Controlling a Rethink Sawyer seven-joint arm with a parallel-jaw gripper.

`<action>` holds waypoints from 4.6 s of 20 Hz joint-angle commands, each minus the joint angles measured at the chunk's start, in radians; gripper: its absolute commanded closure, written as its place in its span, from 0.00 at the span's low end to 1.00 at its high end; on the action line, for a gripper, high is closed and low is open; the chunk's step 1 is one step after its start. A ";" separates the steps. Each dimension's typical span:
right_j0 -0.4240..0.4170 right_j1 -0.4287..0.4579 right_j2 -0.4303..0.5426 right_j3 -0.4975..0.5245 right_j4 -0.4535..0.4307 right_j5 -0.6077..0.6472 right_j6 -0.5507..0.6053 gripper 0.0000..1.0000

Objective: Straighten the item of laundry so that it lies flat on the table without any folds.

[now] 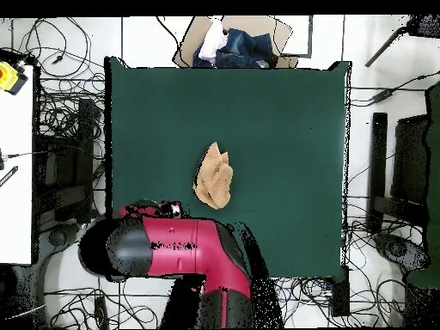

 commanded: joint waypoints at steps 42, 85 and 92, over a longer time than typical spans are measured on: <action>-0.187 0.097 0.012 -0.216 -0.056 0.303 0.084 0.00; -0.378 0.588 0.120 -0.730 -0.108 0.213 -0.069 0.00; -0.324 0.653 0.078 -0.783 -0.168 0.240 -0.046 0.00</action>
